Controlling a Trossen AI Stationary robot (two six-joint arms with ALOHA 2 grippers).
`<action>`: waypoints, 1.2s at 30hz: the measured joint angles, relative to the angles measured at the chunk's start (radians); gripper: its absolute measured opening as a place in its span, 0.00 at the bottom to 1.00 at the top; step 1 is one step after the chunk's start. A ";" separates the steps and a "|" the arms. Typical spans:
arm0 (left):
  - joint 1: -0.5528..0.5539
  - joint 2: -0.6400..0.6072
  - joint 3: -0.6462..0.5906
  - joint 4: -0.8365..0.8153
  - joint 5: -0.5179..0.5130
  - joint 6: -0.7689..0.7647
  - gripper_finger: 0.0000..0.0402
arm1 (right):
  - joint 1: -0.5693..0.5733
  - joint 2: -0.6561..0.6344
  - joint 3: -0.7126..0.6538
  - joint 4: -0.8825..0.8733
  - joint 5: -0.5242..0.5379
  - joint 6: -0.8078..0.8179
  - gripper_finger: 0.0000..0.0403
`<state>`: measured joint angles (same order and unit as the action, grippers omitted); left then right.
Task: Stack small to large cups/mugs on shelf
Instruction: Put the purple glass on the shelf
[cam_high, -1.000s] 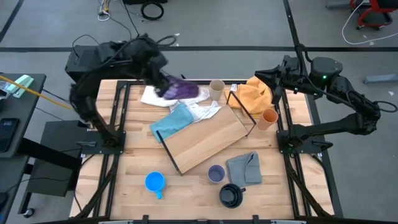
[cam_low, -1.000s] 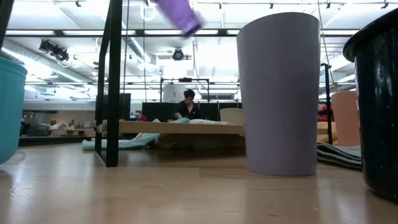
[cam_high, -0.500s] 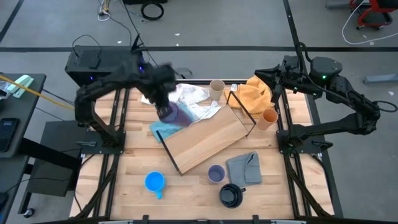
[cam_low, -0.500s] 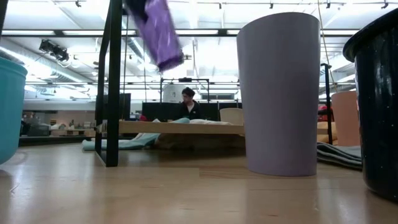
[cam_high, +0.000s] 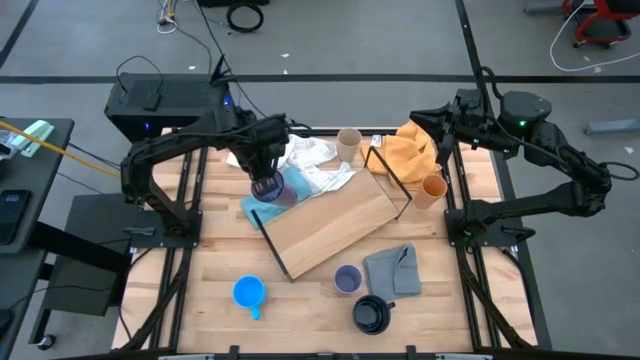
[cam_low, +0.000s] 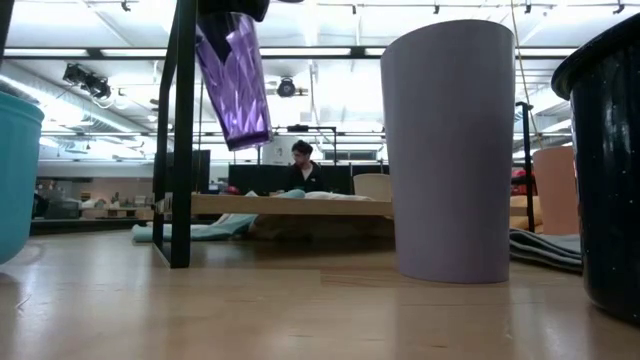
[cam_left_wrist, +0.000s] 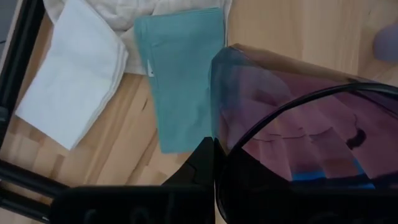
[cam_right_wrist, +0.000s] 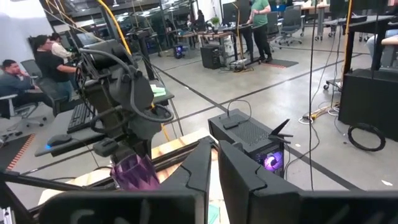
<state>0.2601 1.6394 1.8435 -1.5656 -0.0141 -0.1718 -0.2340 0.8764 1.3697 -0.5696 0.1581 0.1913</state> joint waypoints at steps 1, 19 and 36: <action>-0.006 0.004 0.000 0.003 0.000 -0.001 0.03 | 0.000 0.000 0.000 0.000 0.000 0.000 0.09; -0.075 0.112 -0.002 0.004 0.076 -0.040 0.03 | 0.000 0.014 0.000 0.001 -0.001 -0.007 0.09; -0.076 0.166 -0.001 0.003 0.099 -0.053 0.03 | 0.001 0.014 0.000 -0.005 -0.001 -0.011 0.09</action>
<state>0.1845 1.8057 1.8429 -1.5624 0.0846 -0.2253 -0.2333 0.8906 1.3697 -0.5743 0.1570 0.1802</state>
